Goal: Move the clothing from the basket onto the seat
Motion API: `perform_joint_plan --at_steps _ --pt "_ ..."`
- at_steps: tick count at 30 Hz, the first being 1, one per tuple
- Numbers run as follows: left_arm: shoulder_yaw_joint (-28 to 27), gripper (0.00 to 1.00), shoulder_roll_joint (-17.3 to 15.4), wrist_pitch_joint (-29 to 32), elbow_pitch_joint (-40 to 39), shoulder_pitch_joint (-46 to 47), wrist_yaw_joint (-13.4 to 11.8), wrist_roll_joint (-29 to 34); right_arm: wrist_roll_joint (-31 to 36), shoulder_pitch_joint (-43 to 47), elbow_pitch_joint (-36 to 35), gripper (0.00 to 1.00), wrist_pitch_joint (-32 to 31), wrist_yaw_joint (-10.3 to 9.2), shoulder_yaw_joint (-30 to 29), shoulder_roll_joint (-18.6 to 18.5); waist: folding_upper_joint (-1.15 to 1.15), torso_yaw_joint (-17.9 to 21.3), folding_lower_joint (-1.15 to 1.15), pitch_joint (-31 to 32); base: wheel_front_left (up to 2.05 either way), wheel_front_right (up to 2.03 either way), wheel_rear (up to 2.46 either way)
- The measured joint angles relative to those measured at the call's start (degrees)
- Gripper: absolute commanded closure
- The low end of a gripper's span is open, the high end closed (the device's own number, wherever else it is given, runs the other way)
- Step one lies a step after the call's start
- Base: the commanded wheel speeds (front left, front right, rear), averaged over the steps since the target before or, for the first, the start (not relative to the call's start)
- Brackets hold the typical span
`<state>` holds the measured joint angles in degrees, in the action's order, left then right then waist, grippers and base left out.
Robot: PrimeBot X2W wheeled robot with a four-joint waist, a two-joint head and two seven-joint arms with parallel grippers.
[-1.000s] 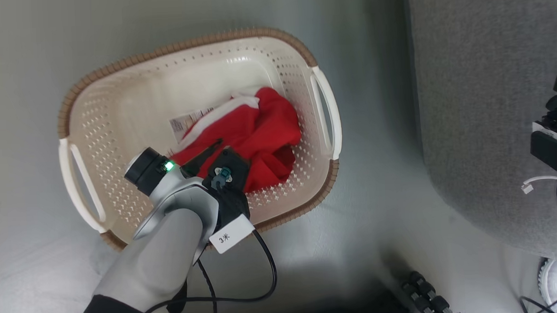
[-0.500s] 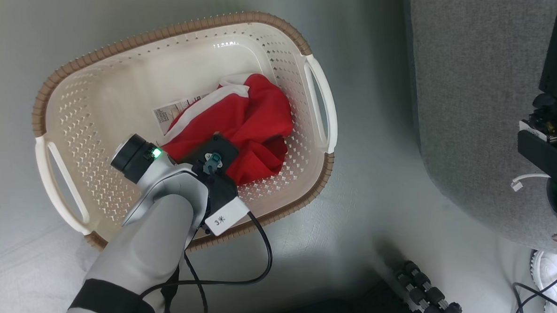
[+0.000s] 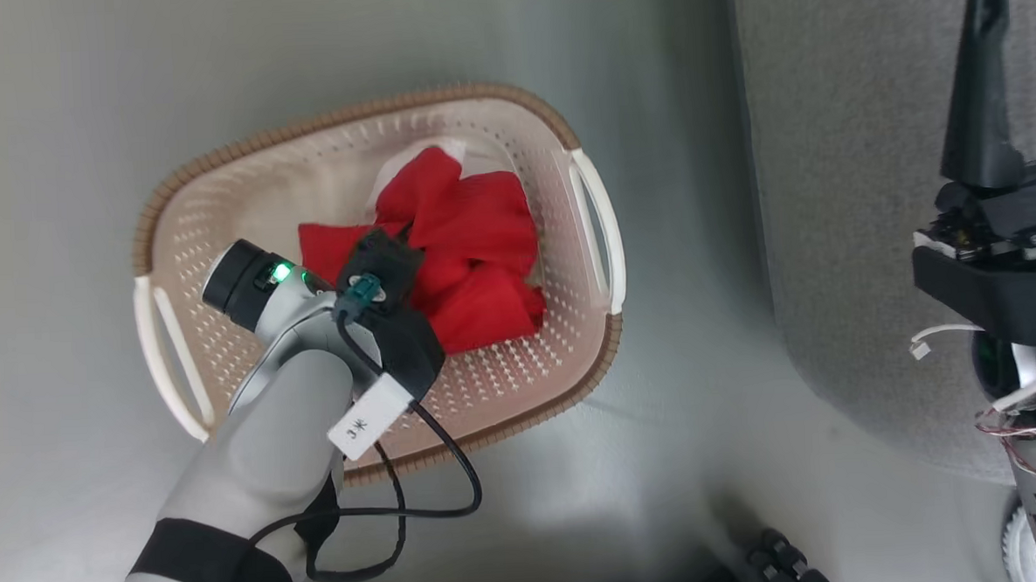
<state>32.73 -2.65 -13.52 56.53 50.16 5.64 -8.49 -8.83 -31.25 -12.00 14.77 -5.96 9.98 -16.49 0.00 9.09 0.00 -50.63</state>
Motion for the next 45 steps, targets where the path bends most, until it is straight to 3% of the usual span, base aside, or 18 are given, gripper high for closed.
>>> perform_joint_plan --at_steps 14,35,45 --pt "-0.8 1.00 0.2 -0.8 -6.9 -0.3 0.9 -5.8 -1.6 1.7 9.5 0.00 0.0 2.05 0.6 1.1 0.00 -3.2 0.00 11.0 0.00 0.00 0.00" --pt "-3.0 1.00 -0.3 -0.8 -9.5 0.2 1.0 -8.1 -2.3 4.0 23.7 0.00 0.0 6.21 5.8 5.5 -0.01 -7.1 -0.01 29.0 0.00 0.00 0.00" --pt "-2.3 1.00 0.2 -0.8 -8.9 -0.3 1.4 -9.6 -2.3 4.8 31.0 0.00 -0.1 9.60 9.7 7.2 -0.01 -7.5 0.00 37.7 0.00 0.00 0.00"
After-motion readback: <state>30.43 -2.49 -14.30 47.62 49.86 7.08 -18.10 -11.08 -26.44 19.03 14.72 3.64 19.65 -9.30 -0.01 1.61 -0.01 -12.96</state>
